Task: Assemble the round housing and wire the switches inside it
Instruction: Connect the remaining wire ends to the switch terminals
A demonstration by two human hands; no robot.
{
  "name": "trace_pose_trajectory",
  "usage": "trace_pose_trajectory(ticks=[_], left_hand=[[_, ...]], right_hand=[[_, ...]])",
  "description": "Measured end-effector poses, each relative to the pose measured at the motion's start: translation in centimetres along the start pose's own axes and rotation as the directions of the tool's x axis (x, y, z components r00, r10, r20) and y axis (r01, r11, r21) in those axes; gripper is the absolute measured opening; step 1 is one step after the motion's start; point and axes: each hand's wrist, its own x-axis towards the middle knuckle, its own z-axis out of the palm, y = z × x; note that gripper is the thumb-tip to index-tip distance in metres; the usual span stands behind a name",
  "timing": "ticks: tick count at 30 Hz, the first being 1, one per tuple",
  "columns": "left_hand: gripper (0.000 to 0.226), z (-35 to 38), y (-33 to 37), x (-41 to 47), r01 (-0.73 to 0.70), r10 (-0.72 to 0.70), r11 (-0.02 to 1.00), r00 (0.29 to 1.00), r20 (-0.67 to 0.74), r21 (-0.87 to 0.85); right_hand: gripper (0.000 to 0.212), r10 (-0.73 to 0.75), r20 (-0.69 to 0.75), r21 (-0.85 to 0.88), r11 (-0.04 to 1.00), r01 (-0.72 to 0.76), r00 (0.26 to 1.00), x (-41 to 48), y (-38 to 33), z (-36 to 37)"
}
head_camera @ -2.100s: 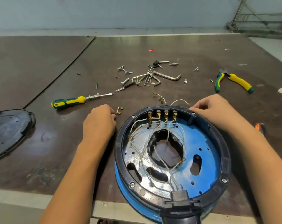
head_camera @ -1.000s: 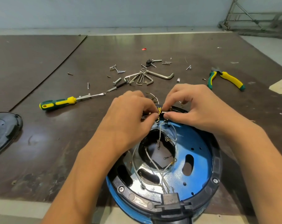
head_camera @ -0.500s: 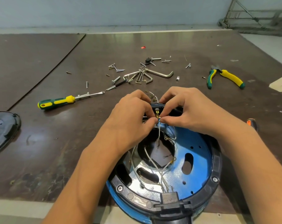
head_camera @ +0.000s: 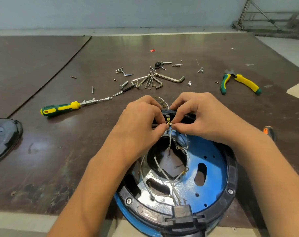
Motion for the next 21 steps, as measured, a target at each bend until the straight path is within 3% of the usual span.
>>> trace_pose_trajectory(ticks=[21], left_hand=[[0.008, 0.31, -0.06, -0.13, -0.034, 0.034, 0.999, 0.999, -0.003, 0.026]], right_hand=[[0.010, 0.016, 0.041, 0.073, 0.997, -0.019, 0.999, -0.10, -0.01, -0.06]])
